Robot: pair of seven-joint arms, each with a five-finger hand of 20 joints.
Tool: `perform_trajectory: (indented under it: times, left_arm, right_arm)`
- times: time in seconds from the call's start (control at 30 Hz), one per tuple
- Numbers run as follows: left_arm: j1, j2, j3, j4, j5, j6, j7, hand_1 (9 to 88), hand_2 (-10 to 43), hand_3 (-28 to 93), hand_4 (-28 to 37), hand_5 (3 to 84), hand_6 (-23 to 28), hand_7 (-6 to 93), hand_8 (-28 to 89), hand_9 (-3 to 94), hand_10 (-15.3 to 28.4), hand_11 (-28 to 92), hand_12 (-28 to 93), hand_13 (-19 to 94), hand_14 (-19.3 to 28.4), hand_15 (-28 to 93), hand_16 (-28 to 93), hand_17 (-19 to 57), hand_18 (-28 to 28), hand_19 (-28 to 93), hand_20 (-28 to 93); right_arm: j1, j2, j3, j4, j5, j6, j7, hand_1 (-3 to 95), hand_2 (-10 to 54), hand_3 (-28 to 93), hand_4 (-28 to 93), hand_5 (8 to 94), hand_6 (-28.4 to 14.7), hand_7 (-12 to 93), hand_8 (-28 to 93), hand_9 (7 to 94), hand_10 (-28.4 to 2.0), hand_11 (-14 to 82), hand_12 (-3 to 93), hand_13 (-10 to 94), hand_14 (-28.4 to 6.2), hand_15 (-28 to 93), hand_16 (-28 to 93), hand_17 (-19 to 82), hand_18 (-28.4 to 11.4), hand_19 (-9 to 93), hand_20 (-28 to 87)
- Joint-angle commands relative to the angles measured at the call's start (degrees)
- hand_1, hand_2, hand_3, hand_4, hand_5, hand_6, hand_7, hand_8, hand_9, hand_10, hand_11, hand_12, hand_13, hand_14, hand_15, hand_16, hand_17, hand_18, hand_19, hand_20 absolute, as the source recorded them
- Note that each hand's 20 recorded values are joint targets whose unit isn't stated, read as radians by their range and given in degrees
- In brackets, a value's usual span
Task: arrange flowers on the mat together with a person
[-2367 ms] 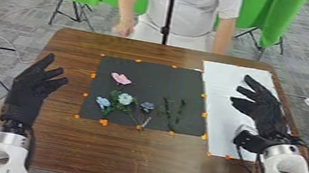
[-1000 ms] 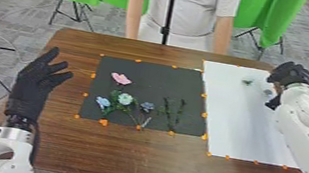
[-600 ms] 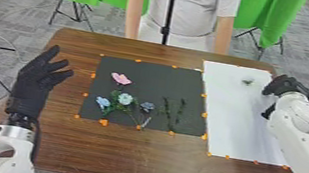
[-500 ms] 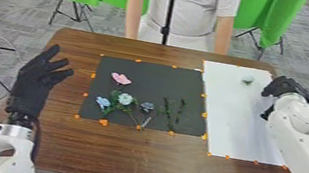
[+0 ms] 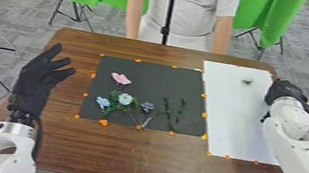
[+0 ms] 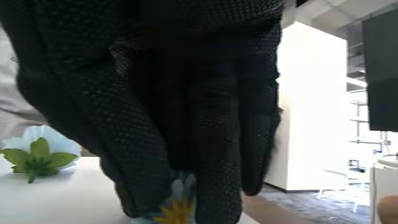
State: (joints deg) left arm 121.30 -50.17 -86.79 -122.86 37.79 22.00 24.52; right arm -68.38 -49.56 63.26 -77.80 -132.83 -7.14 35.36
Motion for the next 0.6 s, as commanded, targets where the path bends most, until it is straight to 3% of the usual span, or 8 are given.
perform_trajectory:
  times: [0.03,0.37,0.6]
  left_arm:
    - [0.28,-0.7,-0.14,0.32,0.44,-0.8,-1.11,25.0,7.1,78,-27.6,36.7,5.2,11.5,-9,37.0,18.0,24,10,29,27.3,53,-9,-6.7,27.4,53,22]
    - [1.61,-0.39,-0.46,-0.16,0.25,-0.23,-1.02,25.1,7.1,78,-27.7,36.6,5.2,11.5,-9,37.1,18.1,24,10,29,27.3,53,-9,-6.7,27.4,53,22]
    - [2.82,0.43,-0.85,-0.68,-0.51,0.72,-0.15,25.1,7.1,78,-27.6,36.6,5.2,11.6,-9,37.1,18.0,24,10,29,27.3,53,-9,-6.7,27.3,53,22]
  right_arm:
    - [-4.52,0.42,-2.03,0.15,2.59,6.63,-0.02,67.0,-9.5,62,-28,83.2,3.4,19,0,79.3,-6.3,7.4,30.8,79,4.3,23,39,41,5.9,92,-21]
    - [-0.47,1.5,-4.93,-2.02,3.08,18.01,1.69,69.6,-9.5,65,-28,84.8,1.8,19,1,81.1,-6.2,8.3,31.6,82,3.9,24,41,43,6.5,93,-18]
    - [2.33,2.49,-7.41,-10.01,3.29,25.29,-1.97,68.9,-9.5,67,-28,85.3,1.7,19,1,81.6,-6.5,8.4,31.5,82,3.6,24,41,43,6.1,93,-17]
